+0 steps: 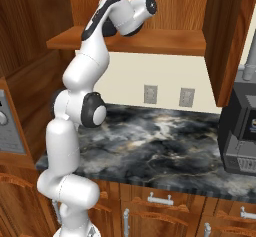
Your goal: Open the cabinet, pick the kettle from the cabinet, and place it in the sink.
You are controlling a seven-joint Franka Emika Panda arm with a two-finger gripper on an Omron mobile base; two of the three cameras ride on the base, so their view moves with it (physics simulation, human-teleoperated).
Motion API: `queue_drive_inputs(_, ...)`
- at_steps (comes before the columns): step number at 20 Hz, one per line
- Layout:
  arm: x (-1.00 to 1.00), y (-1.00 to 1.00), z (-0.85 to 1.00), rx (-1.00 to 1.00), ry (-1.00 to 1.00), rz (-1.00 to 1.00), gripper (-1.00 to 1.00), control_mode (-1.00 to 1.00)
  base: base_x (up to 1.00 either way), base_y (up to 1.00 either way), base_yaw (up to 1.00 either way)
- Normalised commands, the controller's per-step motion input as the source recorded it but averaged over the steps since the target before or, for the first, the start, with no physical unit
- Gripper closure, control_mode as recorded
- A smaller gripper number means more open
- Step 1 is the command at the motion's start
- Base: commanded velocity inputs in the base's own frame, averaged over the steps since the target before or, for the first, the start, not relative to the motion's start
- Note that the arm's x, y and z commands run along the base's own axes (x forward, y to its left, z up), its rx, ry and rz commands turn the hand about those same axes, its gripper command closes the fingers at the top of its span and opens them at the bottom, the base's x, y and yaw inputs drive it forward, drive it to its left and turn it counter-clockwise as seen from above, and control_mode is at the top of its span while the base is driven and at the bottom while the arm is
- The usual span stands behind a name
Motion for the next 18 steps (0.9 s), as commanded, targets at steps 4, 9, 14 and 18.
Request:
queue_drive_inputs(4,0.02,0.01,0.00,0.00,0.00,0.00,1.00,-1.00,0.00,0.00,0.00)
queue_drive_inputs(9,0.00,0.03,-0.01,-0.03,0.00,0.00,1.00,-1.00,0.00,0.00,0.00)
queue_drive_inputs(14,0.00,0.00,0.00,0.00,0.00,0.00,1.00,-1.00,0.00,0.00,0.00)
queue_drive_inputs(18,0.00,-0.05,0.00,0.00,0.00,0.00,1.00,-1.00,0.00,0.00,0.00)
